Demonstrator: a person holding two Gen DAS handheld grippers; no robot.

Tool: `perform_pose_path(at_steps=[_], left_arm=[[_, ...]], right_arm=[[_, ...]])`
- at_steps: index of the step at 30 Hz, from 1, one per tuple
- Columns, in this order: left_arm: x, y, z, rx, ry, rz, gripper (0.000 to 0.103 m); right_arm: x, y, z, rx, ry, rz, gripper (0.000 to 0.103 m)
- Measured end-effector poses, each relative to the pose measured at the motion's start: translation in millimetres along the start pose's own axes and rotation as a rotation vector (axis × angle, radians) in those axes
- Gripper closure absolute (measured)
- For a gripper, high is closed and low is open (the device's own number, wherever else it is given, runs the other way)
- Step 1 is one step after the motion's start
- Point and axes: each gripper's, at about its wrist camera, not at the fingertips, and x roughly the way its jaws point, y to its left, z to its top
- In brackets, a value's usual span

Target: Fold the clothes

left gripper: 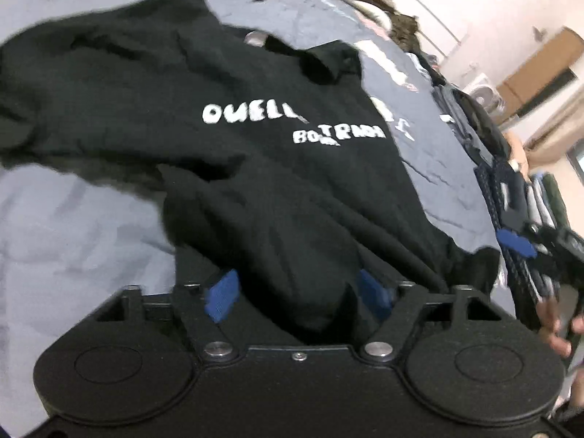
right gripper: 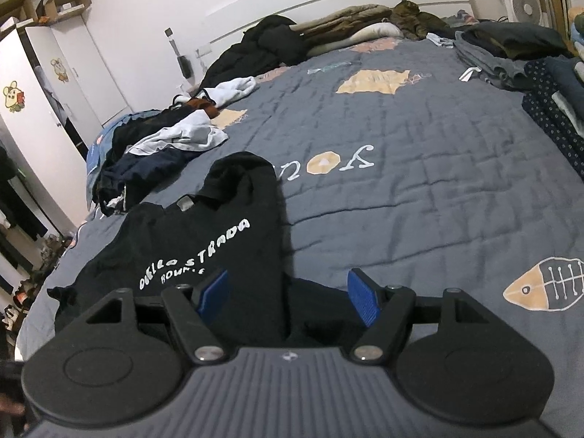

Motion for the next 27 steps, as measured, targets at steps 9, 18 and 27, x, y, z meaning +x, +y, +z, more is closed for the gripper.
perform_pose_path(at_steps=[9, 18, 27], left_arm=[[-82, 42, -1, -0.108, -0.115, -0.024, 0.098], [-122, 34, 4, -0.049, -0.131, -0.032, 0.078], [-101, -20, 31, 0.072, -0.261, -0.223, 0.043]], right_arm=[[2, -2, -1, -0.017, 0.013, 0.016, 0.032], [16, -5, -5, -0.024, 0.04, -0.036, 0.032], [12, -10, -17, -0.045, 0.112, -0.07, 0.032]])
